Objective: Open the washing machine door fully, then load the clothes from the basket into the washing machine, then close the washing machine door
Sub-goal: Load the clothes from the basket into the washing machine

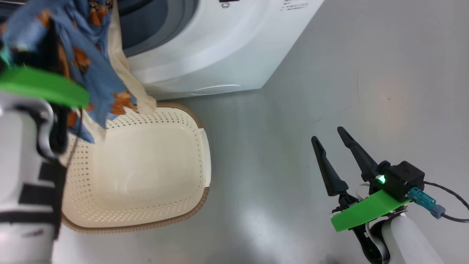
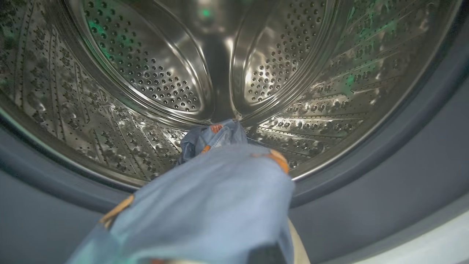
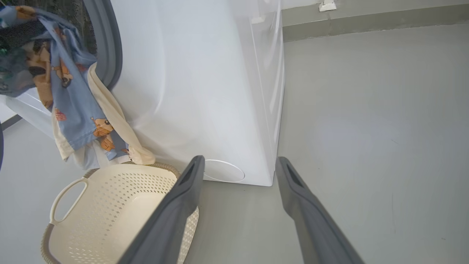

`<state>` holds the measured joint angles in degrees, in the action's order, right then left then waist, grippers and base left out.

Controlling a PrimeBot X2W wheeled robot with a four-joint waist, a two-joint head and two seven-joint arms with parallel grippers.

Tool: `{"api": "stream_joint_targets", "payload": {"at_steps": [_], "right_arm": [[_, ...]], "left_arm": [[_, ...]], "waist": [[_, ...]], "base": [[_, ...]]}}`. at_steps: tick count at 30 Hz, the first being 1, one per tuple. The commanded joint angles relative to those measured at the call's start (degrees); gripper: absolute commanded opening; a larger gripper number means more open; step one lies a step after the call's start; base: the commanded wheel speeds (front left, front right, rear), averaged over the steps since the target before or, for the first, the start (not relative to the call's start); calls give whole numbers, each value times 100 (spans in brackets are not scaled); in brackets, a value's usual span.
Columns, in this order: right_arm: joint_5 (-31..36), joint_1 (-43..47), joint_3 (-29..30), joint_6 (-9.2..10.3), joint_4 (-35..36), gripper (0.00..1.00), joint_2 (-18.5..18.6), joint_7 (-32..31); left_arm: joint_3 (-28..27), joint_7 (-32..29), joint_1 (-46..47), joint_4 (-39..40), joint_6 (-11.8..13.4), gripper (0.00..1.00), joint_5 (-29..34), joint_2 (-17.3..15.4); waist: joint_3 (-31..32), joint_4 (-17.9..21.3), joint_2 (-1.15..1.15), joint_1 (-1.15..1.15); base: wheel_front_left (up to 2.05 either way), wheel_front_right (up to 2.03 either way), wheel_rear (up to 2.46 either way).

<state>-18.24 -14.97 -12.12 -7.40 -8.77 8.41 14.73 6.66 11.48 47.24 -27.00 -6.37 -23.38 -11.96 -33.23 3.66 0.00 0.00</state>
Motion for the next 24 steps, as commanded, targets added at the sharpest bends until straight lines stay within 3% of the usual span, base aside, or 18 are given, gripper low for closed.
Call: {"api": "stream_joint_targets", "payload": {"at_steps": [1, 11, 24], "right_arm": [[-49, 214, -134, -9, 128, 100, -26, 27], [-58, 132, -102, -9, 187, 100, -66, 27], [-70, 2, -152, -9, 226, 100, -154, 27]], "left_arm": [[-142, -28, 204, 50, 37, 0, 71, -294], [201, -477, 1550, -893, 156, 0, 457, -447], [577, -658, 2911, -1985, 413, 0, 760, -167]], "waist": [[-55, 43, 0, 0], [-463, 193, 0, 0], [-1002, 308, 0, 0]], "base": [[0, 0, 0], [0, 0, 0], [0, 0, 0]]}}
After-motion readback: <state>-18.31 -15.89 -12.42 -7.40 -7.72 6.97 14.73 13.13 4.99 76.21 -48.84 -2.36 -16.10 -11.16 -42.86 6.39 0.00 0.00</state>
